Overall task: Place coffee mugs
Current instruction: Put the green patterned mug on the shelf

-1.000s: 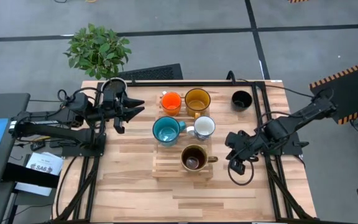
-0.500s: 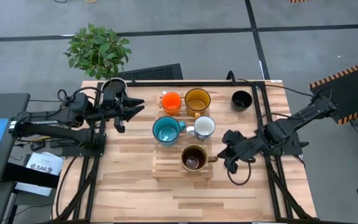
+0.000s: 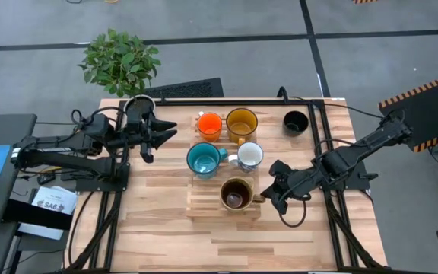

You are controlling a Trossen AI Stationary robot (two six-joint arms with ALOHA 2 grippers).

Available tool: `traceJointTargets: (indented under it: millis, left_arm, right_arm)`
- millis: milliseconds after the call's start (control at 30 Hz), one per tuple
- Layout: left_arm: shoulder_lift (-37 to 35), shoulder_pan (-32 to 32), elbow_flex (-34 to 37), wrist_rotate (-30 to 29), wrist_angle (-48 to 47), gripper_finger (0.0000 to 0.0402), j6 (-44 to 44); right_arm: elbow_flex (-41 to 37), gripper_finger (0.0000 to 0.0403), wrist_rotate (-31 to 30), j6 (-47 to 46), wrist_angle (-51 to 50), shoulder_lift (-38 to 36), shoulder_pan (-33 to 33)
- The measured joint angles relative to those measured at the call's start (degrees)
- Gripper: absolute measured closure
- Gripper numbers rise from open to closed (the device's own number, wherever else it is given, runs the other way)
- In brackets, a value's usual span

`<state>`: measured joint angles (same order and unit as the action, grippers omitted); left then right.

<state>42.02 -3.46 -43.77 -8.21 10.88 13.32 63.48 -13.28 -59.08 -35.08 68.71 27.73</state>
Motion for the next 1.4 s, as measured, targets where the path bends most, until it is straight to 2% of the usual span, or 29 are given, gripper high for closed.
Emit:
traceJointTargets:
  millis: [233,400,633,1400]
  left_arm:
    - [0.00,0.00,0.00,0.00,0.02,0.0286,0.00]
    - [0.00,0.00,0.00,0.02,0.02,0.0286,0.00]
    - [-0.02,0.00,0.00,0.02,0.02,0.0286,0.00]
    - [-0.02,0.00,0.00,0.02,0.02,0.0286,-0.19]
  right_arm:
    - [0.02,0.0386,0.11,0.94,5.15,2.15,-2.64]
    - [0.07,0.0386,4.14,2.45,8.71,6.13,-3.72]
    - [0.00,0.0386,4.85,3.65,14.04,9.46,-4.02]
    - [0.02,0.0386,6.33,8.60,23.49,9.38,-8.98]
